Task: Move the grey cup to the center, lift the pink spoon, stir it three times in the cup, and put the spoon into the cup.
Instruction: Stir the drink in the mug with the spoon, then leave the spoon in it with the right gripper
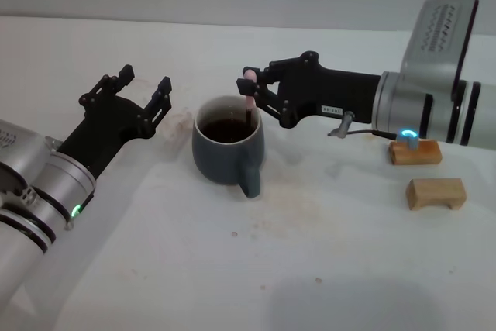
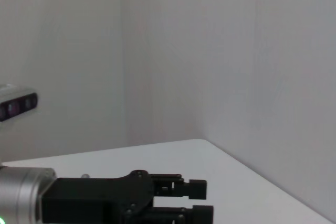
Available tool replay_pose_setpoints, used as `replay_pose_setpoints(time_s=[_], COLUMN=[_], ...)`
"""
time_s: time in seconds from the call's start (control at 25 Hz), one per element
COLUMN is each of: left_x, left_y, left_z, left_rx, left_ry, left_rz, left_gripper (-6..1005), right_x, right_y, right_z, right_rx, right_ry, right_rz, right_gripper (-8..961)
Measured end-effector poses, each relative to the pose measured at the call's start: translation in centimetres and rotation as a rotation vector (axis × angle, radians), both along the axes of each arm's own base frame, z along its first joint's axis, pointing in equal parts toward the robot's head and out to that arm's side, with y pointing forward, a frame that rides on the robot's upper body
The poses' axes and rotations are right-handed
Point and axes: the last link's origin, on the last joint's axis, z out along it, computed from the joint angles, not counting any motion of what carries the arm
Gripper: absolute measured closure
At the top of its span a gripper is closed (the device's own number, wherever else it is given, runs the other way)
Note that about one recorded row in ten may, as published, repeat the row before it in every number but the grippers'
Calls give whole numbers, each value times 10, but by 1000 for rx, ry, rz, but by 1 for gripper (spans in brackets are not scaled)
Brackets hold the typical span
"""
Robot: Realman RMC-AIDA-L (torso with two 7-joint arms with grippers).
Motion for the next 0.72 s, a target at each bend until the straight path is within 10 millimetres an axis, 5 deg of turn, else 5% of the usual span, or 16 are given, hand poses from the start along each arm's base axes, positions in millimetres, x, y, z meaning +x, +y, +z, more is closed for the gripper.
replay_pose_setpoints(time_s=[0.72], left_x=[0], left_y=[0], left_z=[0], left_rx=[-4], left_ry=[-10], left_rz=[5], left_gripper=[354], right_x=[-23], right_y=[2], right_z=[-4], right_rx=[-24], right_ry=[-7], right_rz=[89], right_gripper=[843])
